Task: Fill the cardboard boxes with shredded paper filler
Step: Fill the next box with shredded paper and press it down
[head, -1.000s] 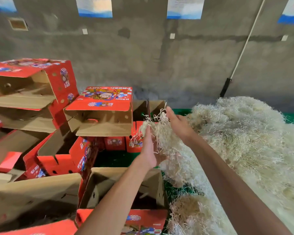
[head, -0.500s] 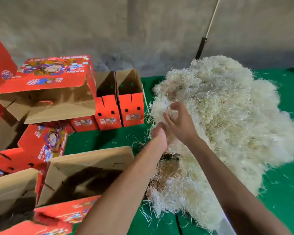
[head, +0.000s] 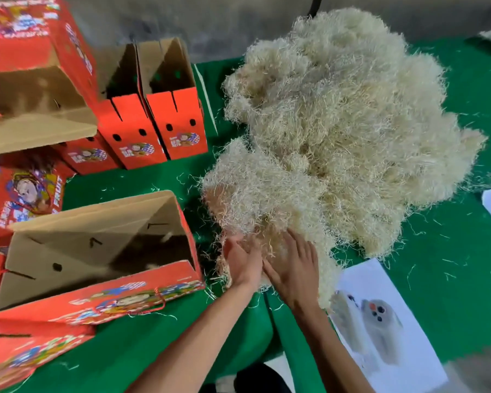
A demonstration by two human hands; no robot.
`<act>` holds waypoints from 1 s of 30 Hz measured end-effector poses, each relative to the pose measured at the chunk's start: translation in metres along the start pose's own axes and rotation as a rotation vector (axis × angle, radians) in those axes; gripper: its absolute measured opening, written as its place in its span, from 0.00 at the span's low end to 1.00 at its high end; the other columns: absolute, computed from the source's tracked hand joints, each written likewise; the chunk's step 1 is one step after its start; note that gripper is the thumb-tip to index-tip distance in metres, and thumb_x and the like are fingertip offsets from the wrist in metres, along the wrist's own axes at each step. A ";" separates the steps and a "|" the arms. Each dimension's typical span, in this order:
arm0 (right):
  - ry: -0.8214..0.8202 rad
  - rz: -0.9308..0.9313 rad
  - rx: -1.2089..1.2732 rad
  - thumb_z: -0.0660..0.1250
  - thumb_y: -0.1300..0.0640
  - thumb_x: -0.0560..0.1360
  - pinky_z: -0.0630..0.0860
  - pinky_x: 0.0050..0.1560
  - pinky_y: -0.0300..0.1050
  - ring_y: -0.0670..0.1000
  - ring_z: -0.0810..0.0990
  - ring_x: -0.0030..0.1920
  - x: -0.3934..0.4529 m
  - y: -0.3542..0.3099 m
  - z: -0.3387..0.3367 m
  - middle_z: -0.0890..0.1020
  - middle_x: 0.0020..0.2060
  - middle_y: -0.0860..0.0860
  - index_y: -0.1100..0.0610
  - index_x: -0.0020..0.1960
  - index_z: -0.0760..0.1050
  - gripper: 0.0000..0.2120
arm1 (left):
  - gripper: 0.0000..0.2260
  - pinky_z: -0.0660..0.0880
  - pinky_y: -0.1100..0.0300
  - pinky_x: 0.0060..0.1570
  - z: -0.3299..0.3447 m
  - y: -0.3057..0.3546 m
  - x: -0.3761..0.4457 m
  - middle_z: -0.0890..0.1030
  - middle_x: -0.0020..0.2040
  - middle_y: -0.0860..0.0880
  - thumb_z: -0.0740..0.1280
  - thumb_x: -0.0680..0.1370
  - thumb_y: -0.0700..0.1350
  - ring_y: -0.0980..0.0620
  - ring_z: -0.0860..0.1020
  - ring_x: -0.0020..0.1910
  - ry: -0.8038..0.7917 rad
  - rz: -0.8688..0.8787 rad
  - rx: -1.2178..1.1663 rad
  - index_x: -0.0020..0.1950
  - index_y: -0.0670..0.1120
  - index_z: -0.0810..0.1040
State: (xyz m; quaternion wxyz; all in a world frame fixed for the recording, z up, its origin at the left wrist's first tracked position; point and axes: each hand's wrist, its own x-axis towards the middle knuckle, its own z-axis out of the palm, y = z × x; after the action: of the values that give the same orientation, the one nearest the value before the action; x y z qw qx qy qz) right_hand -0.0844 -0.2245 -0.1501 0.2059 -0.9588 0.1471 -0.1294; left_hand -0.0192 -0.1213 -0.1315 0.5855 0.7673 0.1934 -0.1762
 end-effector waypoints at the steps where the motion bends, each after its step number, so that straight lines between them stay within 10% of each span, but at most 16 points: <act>1: -0.066 0.010 -0.002 0.59 0.28 0.76 0.56 0.78 0.58 0.54 0.62 0.78 -0.009 0.002 0.006 0.65 0.78 0.53 0.56 0.77 0.63 0.41 | 0.13 0.69 0.76 0.40 0.000 -0.003 -0.002 0.75 0.56 0.53 0.64 0.82 0.49 0.64 0.74 0.45 -0.011 -0.024 -0.027 0.65 0.47 0.68; 5: -0.230 0.063 -0.073 0.62 0.40 0.80 0.49 0.80 0.55 0.54 0.53 0.81 -0.027 0.004 0.031 0.54 0.81 0.52 0.56 0.82 0.53 0.38 | 0.07 0.72 0.72 0.28 -0.005 -0.016 -0.003 0.79 0.56 0.48 0.65 0.82 0.44 0.55 0.79 0.43 -0.043 -0.107 -0.057 0.60 0.49 0.74; 12: -0.094 0.048 0.047 0.68 0.70 0.73 0.76 0.63 0.57 0.54 0.80 0.59 -0.014 -0.013 0.006 0.81 0.64 0.54 0.55 0.71 0.73 0.28 | 0.08 0.71 0.68 0.26 -0.023 -0.014 -0.006 0.78 0.50 0.54 0.64 0.83 0.49 0.62 0.74 0.38 -0.003 -0.105 -0.065 0.59 0.48 0.77; 19: 0.060 0.114 0.436 0.71 0.49 0.78 0.79 0.48 0.40 0.42 0.81 0.45 0.046 -0.072 -0.086 0.82 0.62 0.51 0.55 0.72 0.72 0.24 | 0.25 0.58 0.49 0.74 -0.046 0.037 -0.015 0.62 0.79 0.49 0.50 0.84 0.61 0.45 0.66 0.74 -0.032 -0.138 -0.092 0.80 0.54 0.59; 25: 0.133 0.157 0.662 0.71 0.40 0.75 0.74 0.40 0.38 0.46 0.77 0.39 0.105 -0.120 -0.146 0.83 0.49 0.52 0.59 0.69 0.75 0.31 | 0.33 0.60 0.39 0.74 -0.061 0.084 -0.018 0.65 0.78 0.52 0.47 0.77 0.74 0.45 0.65 0.76 -0.220 -0.016 -0.305 0.77 0.60 0.63; 30: 0.190 0.057 0.769 0.71 0.38 0.74 0.74 0.46 0.32 0.39 0.82 0.45 0.134 -0.160 -0.176 0.83 0.58 0.51 0.59 0.73 0.71 0.35 | 0.41 0.50 0.39 0.76 -0.080 0.092 -0.018 0.51 0.81 0.60 0.46 0.69 0.81 0.50 0.51 0.80 -0.439 0.133 -0.460 0.80 0.65 0.49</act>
State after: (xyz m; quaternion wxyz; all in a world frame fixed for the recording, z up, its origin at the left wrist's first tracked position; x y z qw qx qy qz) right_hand 0.0214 -0.1925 0.0991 0.5389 -0.7910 0.1328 -0.2574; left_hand 0.0148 -0.0680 -0.0259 0.7817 0.5693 0.0465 -0.2504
